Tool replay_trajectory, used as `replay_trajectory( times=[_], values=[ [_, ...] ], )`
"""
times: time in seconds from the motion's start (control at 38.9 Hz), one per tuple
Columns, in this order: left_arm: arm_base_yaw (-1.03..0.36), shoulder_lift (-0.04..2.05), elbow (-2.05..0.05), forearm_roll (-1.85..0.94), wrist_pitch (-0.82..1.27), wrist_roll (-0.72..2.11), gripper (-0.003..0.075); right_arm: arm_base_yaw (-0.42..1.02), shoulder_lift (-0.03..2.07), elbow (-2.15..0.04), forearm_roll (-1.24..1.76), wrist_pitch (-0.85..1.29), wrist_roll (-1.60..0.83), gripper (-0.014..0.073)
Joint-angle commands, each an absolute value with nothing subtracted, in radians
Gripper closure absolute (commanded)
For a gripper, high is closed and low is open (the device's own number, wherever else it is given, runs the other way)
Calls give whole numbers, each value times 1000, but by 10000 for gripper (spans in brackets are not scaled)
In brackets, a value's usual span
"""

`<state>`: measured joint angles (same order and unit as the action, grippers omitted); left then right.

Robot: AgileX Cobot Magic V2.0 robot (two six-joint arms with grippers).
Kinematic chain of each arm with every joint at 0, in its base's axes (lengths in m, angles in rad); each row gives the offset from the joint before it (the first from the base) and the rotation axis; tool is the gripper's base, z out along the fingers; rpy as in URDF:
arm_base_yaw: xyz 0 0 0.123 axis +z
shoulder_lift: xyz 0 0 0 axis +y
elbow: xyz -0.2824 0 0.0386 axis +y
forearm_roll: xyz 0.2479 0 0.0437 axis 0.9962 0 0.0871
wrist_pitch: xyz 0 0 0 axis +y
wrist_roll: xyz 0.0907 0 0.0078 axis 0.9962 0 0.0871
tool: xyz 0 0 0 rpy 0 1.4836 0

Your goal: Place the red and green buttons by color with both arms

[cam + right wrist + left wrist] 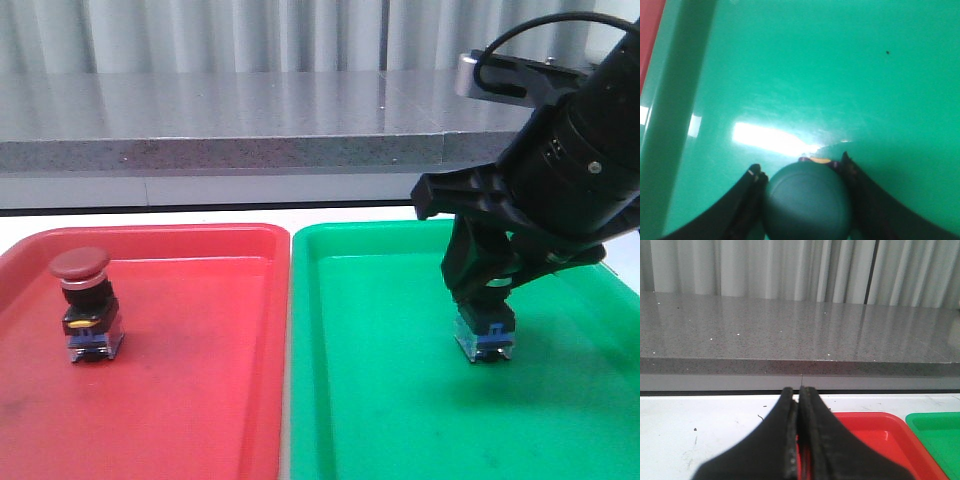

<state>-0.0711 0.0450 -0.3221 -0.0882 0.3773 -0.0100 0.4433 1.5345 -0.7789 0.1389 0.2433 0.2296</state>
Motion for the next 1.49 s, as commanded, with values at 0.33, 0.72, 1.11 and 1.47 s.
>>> replay_trajectory(
  times=[0.33,0.72,1.11,1.47],
  values=[
    [-77,55,-346,-97,293,-8,740,423,1374,-896,144,265,225,9],
    [-77,55,-346,-97,293,-8,740,275,1248,-1040,45,419,225,620],
    [-77,55,-346,-97,293,-8,740,200,949,-797,-71,364,225,661],
    [-77,55,-346,-97,293,-8,740,200,429,-395,-129,223,225,661]
  ],
)
